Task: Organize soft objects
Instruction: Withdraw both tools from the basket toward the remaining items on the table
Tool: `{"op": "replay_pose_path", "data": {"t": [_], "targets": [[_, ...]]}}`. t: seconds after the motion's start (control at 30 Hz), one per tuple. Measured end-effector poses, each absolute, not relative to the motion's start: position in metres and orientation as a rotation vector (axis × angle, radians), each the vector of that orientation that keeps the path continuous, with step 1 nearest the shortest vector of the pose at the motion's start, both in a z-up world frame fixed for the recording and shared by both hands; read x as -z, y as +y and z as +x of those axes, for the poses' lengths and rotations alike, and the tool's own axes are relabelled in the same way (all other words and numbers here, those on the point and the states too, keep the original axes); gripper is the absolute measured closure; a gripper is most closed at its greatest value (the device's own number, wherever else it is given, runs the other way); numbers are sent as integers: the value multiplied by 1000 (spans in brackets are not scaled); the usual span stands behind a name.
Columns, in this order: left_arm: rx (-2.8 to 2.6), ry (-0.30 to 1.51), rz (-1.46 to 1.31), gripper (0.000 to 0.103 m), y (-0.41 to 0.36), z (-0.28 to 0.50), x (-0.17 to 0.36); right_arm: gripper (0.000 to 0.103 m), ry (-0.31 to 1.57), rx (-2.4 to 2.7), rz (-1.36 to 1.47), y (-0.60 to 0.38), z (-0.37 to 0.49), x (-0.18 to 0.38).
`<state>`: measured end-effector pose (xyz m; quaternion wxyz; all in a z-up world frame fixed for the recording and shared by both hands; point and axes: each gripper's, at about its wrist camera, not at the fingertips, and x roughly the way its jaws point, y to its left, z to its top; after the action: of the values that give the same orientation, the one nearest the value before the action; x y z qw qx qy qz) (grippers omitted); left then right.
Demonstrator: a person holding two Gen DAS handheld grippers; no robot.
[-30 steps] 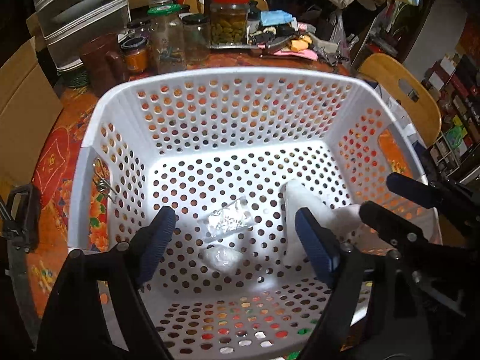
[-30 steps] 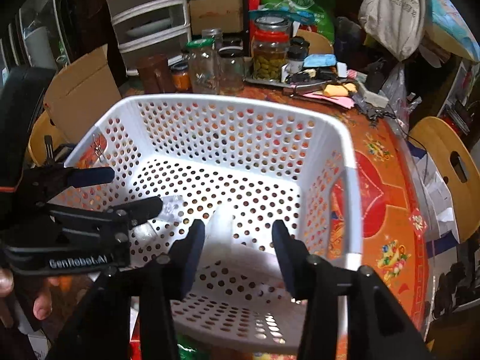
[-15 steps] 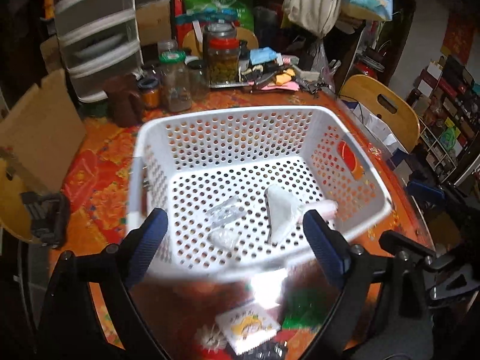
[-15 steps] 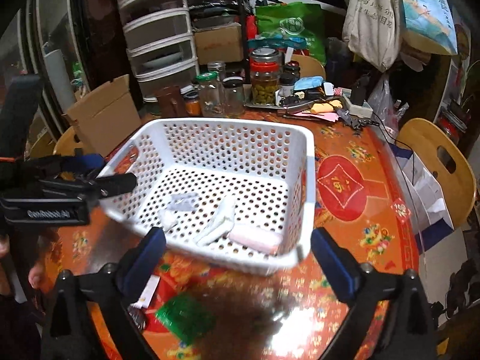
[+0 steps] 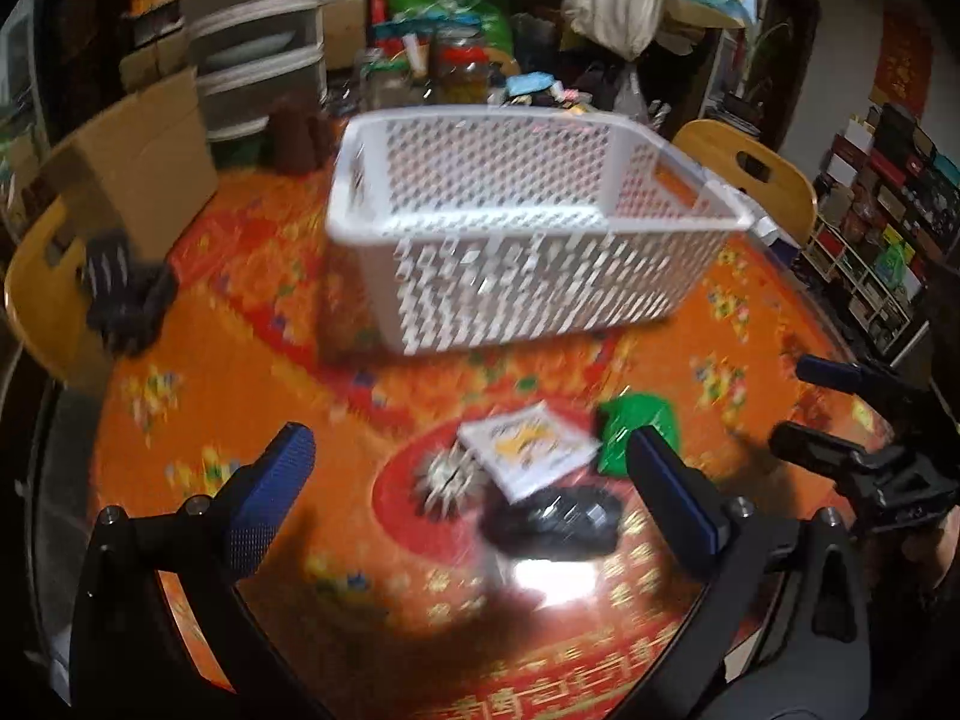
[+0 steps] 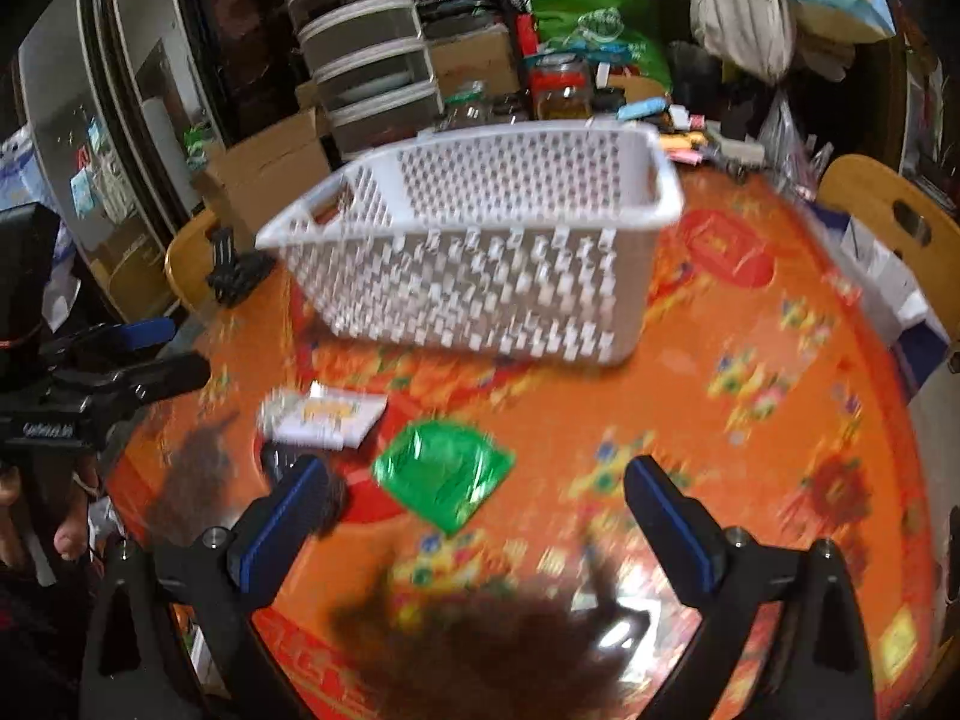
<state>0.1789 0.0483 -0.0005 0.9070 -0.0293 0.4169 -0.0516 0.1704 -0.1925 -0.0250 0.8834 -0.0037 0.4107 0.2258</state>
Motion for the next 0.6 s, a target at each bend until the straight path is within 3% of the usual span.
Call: {"op": "replay_pose_path", "data": {"t": [0.1,0.33,0.6], "targets": [[113,890,-92,1,57,177,30,4,856,-471,-7,-188,161,43],[110,907,-93,1,67,187,58,16,862,-503,-35,-165,165,63],[117,919,-122,6,76,203,72,16,892,-495,-95,-140,185,78]]}}
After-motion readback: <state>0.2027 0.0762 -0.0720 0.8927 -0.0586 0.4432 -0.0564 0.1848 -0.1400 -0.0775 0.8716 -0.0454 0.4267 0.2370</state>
